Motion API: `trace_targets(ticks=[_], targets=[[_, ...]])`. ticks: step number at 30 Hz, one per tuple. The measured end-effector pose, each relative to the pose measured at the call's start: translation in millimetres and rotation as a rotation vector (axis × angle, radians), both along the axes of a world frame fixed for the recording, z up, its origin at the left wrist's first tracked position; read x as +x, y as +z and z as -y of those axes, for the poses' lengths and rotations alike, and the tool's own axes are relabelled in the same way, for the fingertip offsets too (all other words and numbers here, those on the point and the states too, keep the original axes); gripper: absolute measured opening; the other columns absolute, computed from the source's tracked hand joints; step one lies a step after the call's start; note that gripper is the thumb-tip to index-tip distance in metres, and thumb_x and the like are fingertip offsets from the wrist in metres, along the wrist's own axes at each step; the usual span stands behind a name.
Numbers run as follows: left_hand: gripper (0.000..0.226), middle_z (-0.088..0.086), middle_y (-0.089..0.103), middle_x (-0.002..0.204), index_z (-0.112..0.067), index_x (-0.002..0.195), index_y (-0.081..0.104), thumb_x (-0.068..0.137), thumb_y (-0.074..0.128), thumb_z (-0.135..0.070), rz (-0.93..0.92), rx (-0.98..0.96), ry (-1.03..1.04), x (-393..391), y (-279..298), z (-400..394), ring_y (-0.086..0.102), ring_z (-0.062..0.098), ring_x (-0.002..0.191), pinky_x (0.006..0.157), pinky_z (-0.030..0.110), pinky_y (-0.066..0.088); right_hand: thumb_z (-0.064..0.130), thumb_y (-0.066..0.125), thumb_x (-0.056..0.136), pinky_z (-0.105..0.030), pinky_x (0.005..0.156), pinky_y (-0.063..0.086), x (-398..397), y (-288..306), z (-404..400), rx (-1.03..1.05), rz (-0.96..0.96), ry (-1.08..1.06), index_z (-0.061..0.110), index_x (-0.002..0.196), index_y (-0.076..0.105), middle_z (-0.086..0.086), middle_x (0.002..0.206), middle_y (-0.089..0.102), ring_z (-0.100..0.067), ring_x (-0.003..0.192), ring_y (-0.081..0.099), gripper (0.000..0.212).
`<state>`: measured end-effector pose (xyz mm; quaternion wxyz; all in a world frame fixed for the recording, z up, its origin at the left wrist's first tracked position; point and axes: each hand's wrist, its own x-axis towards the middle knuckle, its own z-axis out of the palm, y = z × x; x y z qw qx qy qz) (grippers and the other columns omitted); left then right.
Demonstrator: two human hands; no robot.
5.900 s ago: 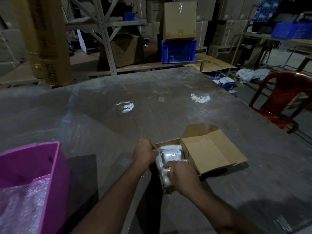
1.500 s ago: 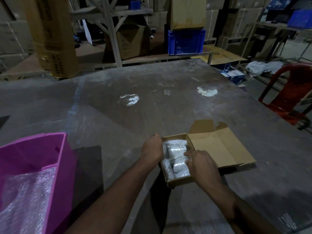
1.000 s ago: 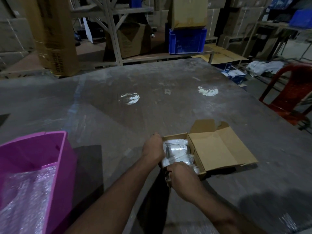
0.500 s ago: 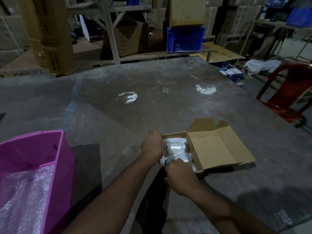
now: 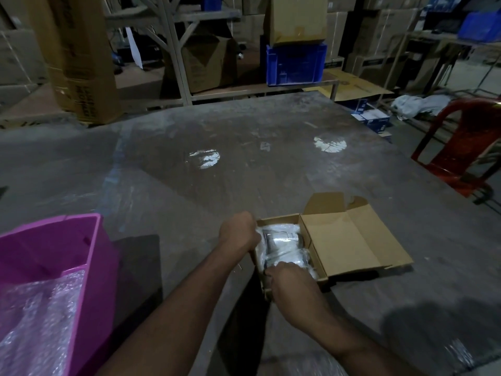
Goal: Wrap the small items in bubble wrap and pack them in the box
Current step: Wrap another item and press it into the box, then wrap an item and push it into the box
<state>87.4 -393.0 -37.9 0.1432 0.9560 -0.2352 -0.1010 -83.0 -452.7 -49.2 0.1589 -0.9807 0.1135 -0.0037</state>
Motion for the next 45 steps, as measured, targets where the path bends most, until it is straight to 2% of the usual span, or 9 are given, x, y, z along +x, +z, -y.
trace_targets(ticks=[5, 13, 18, 22, 29, 32, 38, 41, 45], targets=[[0.023, 0.003, 0.074, 0.103, -0.018, 0.098, 0.072, 0.078, 0.073, -0.03, 0.006, -0.054, 0.057, 6.2, -0.4, -1.0, 0.07, 0.025, 0.1, 0.075, 0.029, 0.052, 0.006, 0.046, 0.091, -0.035, 0.091, 0.039, 3.9, 3.5, -2.8, -0.082, -0.068, 0.062, 0.016, 0.122, 0.065, -0.008, 0.118, 0.061, -0.028, 0.112, 0.057, 0.038], [0.031, 0.006, 0.065, 0.118, -0.017, 0.111, 0.061, 0.083, 0.071, -0.022, 0.062, -0.014, 0.092, -0.1, -9.3, 7.9, 0.066, 0.028, 0.11, 0.084, 0.035, 0.052, 0.01, 0.045, 0.095, -0.035, 0.092, 0.038, 5.2, 9.9, -1.6, -0.077, -0.13, 0.071, 0.013, 0.118, 0.066, -0.011, 0.121, 0.061, -0.03, 0.115, 0.055, 0.031], [0.032, 0.006, 0.064, 0.12, -0.018, 0.112, 0.059, 0.083, 0.07, -0.024, -0.01, -0.053, 0.103, -1.5, -9.9, 6.5, 0.065, 0.03, 0.111, 0.087, 0.035, 0.051, 0.012, 0.056, 0.084, -0.03, 0.072, 0.042, 3.5, 10.6, 8.9, 0.094, -0.049, 0.054, 0.019, 0.09, 0.073, -0.005, 0.099, 0.07, -0.024, 0.095, 0.064, 0.02], [0.025, 0.001, 0.068, 0.107, -0.024, 0.095, 0.057, 0.076, 0.074, -0.028, -0.17, -0.123, 0.14, 0.5, -5.3, 1.6, 0.067, 0.025, 0.099, 0.082, 0.032, 0.052, 0.01, 0.063, 0.065, -0.025, 0.067, 0.052, -4.2, -2.0, 29.6, 0.059, 0.223, -0.066, 0.026, 0.08, 0.078, 0.003, 0.08, 0.068, -0.018, 0.074, 0.065, 0.027], [0.018, -0.007, 0.068, 0.101, -0.03, 0.085, 0.06, 0.077, 0.074, -0.036, -0.192, -0.195, 0.176, -7.1, 2.2, -9.3, 0.068, 0.021, 0.094, 0.08, 0.029, 0.052, -0.005, 0.063, 0.074, -0.036, 0.085, 0.053, -9.5, -14.7, 26.7, 0.084, 0.176, -0.068, 0.016, 0.099, 0.08, -0.003, 0.099, 0.071, -0.024, 0.094, 0.064, 0.037], [0.019, -0.012, 0.072, 0.088, -0.031, 0.084, 0.067, 0.072, 0.068, -0.045, -0.13, -0.307, 0.261, -11.5, 6.2, -21.4, 0.068, 0.015, 0.08, 0.075, 0.029, 0.054, 0.005, 0.056, 0.087, -0.032, 0.098, 0.042, -4.6, -8.5, 23.2, 0.145, 0.114, 0.001, 0.019, 0.117, 0.075, -0.004, 0.116, 0.069, -0.021, 0.11, 0.059, 0.038], [0.014, -0.012, 0.069, 0.087, -0.031, 0.084, 0.061, 0.084, 0.073, -0.038, -0.042, -0.438, 0.333, -23.8, 21.4, -72.7, 0.068, 0.015, 0.086, 0.081, 0.034, 0.055, 0.015, 0.053, 0.091, -0.014, 0.082, 0.037, -18.7, 14.1, -0.2, 0.367, 0.297, 0.112, 0.028, 0.107, 0.075, 0.013, 0.095, 0.062, -0.003, 0.097, 0.052, 0.03], [0.013, -0.011, 0.069, 0.091, -0.025, 0.094, 0.067, 0.088, 0.075, -0.033, -0.018, -0.525, 0.384, -36.0, 30.7, -101.2, 0.067, 0.009, 0.083, 0.083, 0.037, 0.057, 0.016, 0.055, 0.096, -0.017, 0.085, 0.041, -15.0, 22.1, -10.8, 0.442, 0.294, 0.192, 0.031, 0.109, 0.073, 0.018, 0.098, 0.058, 0.003, 0.099, 0.05, 0.027], [0.017, -0.012, 0.073, 0.085, -0.026, 0.077, 0.064, 0.083, 0.079, -0.028, 0.138, -0.587, 0.492, -52.0, 42.7, -144.4, 0.069, 0.006, 0.078, 0.081, 0.034, 0.057, 0.014, 0.055, 0.093, -0.022, 0.086, 0.044, -0.2, 28.4, -36.8, 0.479, 0.327, 0.304, 0.025, 0.106, 0.075, 0.012, 0.1, 0.064, -0.003, 0.099, 0.055, 0.026]])
